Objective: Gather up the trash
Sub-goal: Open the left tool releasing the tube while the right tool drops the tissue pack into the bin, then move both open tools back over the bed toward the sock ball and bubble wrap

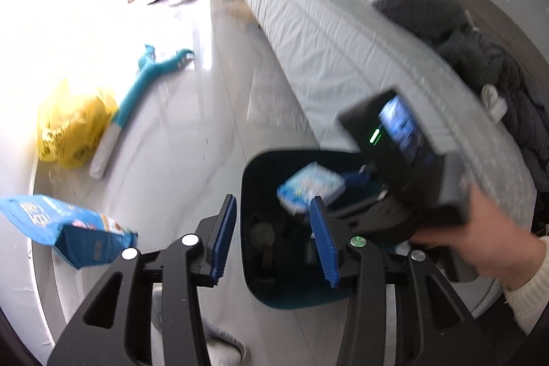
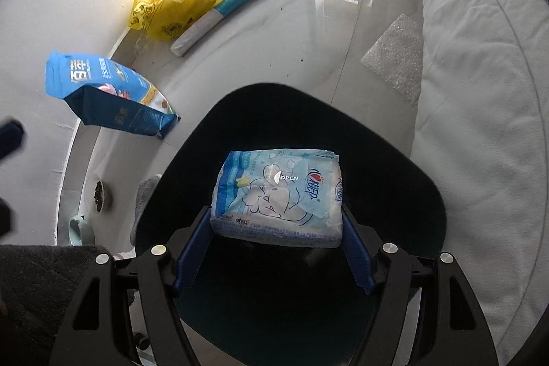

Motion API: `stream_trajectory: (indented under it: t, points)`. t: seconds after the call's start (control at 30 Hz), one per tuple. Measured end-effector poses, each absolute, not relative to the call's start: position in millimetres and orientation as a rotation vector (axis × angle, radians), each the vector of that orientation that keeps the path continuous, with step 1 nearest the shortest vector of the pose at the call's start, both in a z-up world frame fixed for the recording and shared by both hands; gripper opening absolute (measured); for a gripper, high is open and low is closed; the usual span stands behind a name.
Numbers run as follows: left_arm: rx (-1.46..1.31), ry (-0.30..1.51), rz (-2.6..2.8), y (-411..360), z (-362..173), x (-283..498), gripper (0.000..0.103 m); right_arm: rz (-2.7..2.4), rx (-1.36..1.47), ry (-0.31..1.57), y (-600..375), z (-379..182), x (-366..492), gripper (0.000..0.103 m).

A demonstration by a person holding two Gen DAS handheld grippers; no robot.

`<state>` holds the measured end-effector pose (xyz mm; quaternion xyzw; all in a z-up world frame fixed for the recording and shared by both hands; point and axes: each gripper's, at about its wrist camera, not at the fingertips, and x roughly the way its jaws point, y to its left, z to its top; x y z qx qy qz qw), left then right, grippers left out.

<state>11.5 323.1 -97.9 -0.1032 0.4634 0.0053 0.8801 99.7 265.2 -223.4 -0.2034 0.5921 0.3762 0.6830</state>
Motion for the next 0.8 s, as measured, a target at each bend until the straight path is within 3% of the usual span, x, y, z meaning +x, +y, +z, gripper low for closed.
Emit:
stream_trajectory:
  t: [0.3,0.43,0.8]
  points:
    - [-0.228,0.777,0.036,321.5,-48.2,10.0,0.059,0.841,-0.547,1.331,263.2,-225.4,89.5,0.074]
    - [-0.259,0.732,0.037,321.6,-35.8,8.9,0.068,0.841,-0.545,1.325,256.7,-221.0,89.2,0.078]
    - [-0.266,0.635,0.071,305.4,-6.6,16.9,0.078,0.900,-0.516,1.277,236.3,-193.8,82.2,0.084]
